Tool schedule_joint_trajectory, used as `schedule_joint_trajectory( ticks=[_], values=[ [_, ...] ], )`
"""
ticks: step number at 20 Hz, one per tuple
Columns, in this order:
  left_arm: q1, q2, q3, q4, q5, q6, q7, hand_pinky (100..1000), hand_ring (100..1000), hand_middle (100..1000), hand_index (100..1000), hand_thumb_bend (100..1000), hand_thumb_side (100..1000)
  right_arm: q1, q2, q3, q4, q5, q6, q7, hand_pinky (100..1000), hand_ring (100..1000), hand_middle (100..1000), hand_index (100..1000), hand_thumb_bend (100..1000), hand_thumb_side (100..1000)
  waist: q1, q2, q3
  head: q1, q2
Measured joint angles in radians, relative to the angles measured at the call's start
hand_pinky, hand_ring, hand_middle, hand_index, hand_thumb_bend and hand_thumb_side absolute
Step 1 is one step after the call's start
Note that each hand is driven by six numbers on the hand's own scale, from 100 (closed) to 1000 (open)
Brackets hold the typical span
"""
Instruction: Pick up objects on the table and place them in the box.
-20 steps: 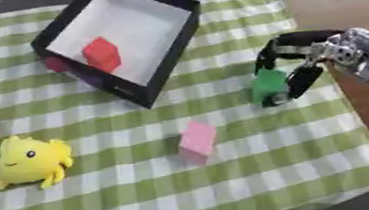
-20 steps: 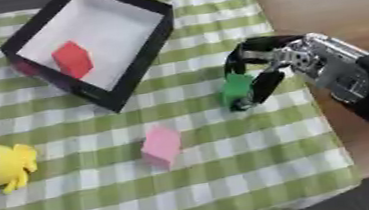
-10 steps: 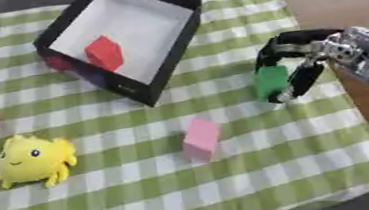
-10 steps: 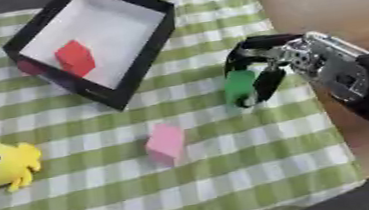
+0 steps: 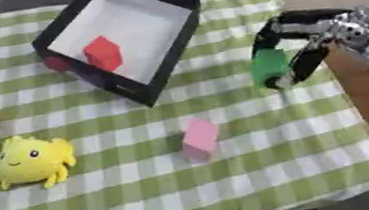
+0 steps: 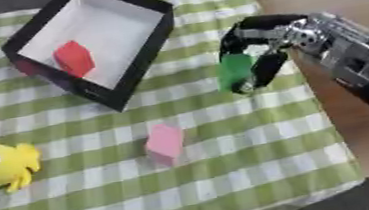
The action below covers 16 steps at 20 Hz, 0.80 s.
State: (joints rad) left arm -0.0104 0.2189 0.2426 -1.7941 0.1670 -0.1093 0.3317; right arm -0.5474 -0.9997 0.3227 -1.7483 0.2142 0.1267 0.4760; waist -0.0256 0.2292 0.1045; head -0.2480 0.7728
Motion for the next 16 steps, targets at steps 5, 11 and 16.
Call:
schedule_joint_trajectory(
  ticks=[5,11,16],
  values=[
    [0.001,0.000,0.000,0.000,0.000,0.000,0.000,909,638,744,838,267,712,-0.191,-0.029,0.025,-0.032,-0.063,0.008,0.037,793,636,485,660,295,100,0.000,-0.001,0.007,-0.001,0.000],
    [0.004,0.001,0.000,0.000,-0.001,0.000,0.000,909,638,744,838,265,712,-0.510,0.127,0.097,0.146,-0.054,-0.032,0.131,813,645,494,665,325,100,-0.002,-0.001,0.013,-0.002,0.000],
    [0.005,0.001,0.000,0.000,-0.001,0.000,0.000,909,637,744,838,264,712,-0.700,0.335,0.130,0.441,0.068,-0.139,0.195,818,657,506,674,367,100,-0.002,-0.001,0.037,-0.008,0.000]
  ],
)
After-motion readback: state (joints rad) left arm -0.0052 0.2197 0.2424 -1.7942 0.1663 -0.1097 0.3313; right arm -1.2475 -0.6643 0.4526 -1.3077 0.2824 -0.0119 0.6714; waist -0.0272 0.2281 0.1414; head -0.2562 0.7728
